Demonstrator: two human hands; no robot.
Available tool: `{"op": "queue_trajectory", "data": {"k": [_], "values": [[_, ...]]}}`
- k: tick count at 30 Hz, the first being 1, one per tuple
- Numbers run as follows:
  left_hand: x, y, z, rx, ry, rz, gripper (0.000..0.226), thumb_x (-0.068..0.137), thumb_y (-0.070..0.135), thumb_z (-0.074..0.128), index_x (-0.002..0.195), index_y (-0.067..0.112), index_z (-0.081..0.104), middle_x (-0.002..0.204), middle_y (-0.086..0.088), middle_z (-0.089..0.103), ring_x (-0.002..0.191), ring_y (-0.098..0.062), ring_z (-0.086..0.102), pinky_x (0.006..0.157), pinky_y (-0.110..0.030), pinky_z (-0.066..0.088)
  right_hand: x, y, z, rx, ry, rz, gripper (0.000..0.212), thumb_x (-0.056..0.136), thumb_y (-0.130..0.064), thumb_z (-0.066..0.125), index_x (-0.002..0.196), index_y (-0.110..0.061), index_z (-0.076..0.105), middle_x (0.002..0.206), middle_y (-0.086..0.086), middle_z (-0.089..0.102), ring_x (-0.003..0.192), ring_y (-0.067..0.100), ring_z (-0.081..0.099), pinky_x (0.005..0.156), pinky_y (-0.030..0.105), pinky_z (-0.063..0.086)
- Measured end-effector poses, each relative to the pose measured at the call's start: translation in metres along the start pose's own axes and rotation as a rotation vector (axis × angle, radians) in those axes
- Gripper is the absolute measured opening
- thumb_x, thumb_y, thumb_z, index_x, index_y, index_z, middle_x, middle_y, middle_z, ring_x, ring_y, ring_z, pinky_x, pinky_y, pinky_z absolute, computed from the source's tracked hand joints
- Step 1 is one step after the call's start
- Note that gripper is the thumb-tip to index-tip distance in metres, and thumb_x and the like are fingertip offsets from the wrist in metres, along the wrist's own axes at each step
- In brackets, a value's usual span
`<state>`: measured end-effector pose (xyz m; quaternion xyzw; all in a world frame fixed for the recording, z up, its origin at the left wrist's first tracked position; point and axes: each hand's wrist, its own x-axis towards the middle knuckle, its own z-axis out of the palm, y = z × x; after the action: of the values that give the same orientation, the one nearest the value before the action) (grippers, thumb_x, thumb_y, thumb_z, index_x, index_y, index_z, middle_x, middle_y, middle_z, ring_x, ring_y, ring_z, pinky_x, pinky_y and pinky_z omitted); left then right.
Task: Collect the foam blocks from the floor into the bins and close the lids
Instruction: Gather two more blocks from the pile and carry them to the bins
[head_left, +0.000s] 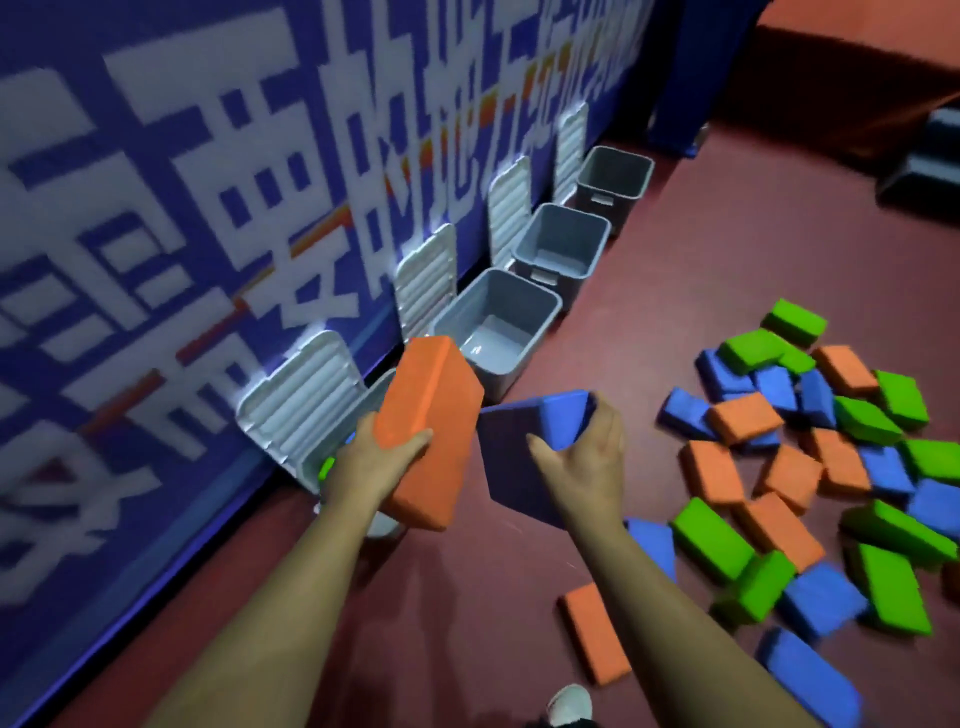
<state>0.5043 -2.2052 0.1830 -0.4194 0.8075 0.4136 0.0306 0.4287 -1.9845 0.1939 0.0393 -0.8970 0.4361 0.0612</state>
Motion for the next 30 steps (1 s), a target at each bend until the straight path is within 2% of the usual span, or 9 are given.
{"op": "queue_trajectory", "data": {"k": [5,8,11,14,18,20,24,27,30], "values": [[0.043,-0.071,-0.059,-0.164,0.071,-0.197,0.075,0.074,0.059,0.071,0.131,0.016,0.046,0.128,-0.013,0.061,0.117,-0.032,0.058,0.095,-0.038,0.044,-0.001,-0.054,0.091,-0.003,-0.22,-0.116,0.082,0.071,-0.025,0.08,0.14,-0.006,0.04,0.131,0.01,0.05,0.121,0.03,0.045,0.104,0.037,0.037],[0.074,-0.094,-0.072,-0.246,0.071,-0.272,0.091,0.067,0.056,0.073,0.139,0.015,0.035,0.125,-0.004,0.06,0.115,-0.03,0.059,0.095,-0.036,0.045,0.017,-0.07,0.142,0.012,-0.319,-0.166,0.083,0.072,-0.027,0.08,0.142,-0.006,0.038,0.134,0.009,0.049,0.124,0.028,0.044,0.105,0.035,0.035],[0.112,-0.101,-0.07,-0.3,0.088,-0.278,0.102,0.072,0.043,0.076,0.151,0.031,0.011,0.128,-0.005,0.055,0.114,-0.031,0.058,0.094,-0.037,0.045,0.052,-0.073,0.193,0.03,-0.393,-0.191,0.085,0.073,-0.03,0.08,0.142,-0.007,0.038,0.136,0.009,0.048,0.125,0.026,0.043,0.107,0.035,0.035],[0.165,-0.098,-0.056,-0.232,0.097,-0.298,0.094,0.065,0.046,0.073,0.142,0.045,0.019,0.13,-0.012,0.05,0.102,-0.028,0.055,0.092,-0.039,0.046,0.098,-0.065,0.243,0.008,-0.464,-0.191,0.083,0.072,-0.036,0.079,0.14,-0.008,0.039,0.133,0.008,0.049,0.124,0.025,0.045,0.107,0.042,0.04],[0.249,-0.082,-0.028,-0.182,0.097,-0.418,0.077,0.075,0.047,0.069,0.14,0.05,0.029,0.129,-0.017,0.045,0.091,-0.026,0.048,0.089,-0.036,0.044,0.169,-0.047,0.31,-0.036,-0.564,-0.16,0.084,0.071,-0.037,0.081,0.136,0.0,0.043,0.131,0.015,0.048,0.125,0.03,0.043,0.105,0.046,0.04],[0.299,-0.08,-0.006,-0.19,0.107,-0.445,0.074,0.078,0.047,0.069,0.142,0.05,0.03,0.13,-0.016,0.045,0.098,-0.028,0.051,0.089,-0.035,0.044,0.206,-0.027,0.348,-0.1,-0.607,-0.146,0.084,0.07,-0.041,0.08,0.134,-0.002,0.044,0.128,0.015,0.05,0.123,0.031,0.044,0.103,0.046,0.041],[0.391,-0.089,0.039,-0.23,0.084,-0.437,0.072,0.081,0.045,0.069,0.145,0.044,0.035,0.139,-0.011,0.046,0.126,-0.028,0.047,0.105,-0.041,0.043,0.26,0.016,0.42,-0.237,-0.656,-0.124,0.087,0.07,-0.053,0.071,0.142,-0.018,0.035,0.122,0.012,0.055,0.108,0.034,0.053,0.088,0.049,0.049],[0.455,-0.104,0.077,-0.247,0.007,-0.464,0.081,0.078,0.049,0.067,0.149,0.041,0.03,0.141,-0.007,0.047,0.122,-0.027,0.052,0.097,-0.04,0.048,0.281,0.051,0.474,-0.269,-0.666,-0.067,0.087,0.072,-0.051,0.072,0.143,-0.018,0.032,0.128,0.012,0.055,0.111,0.035,0.054,0.087,0.047,0.05],[0.518,-0.133,0.122,-0.271,-0.076,-0.527,0.086,0.076,0.053,0.067,0.15,0.042,0.025,0.144,-0.011,0.044,0.117,-0.028,0.055,0.07,-0.027,0.05,0.286,0.097,0.532,-0.275,-0.711,-0.059,0.089,0.071,-0.045,0.071,0.144,-0.012,0.032,0.13,0.014,0.052,0.116,0.035,0.05,0.089,0.045,0.047]]}}
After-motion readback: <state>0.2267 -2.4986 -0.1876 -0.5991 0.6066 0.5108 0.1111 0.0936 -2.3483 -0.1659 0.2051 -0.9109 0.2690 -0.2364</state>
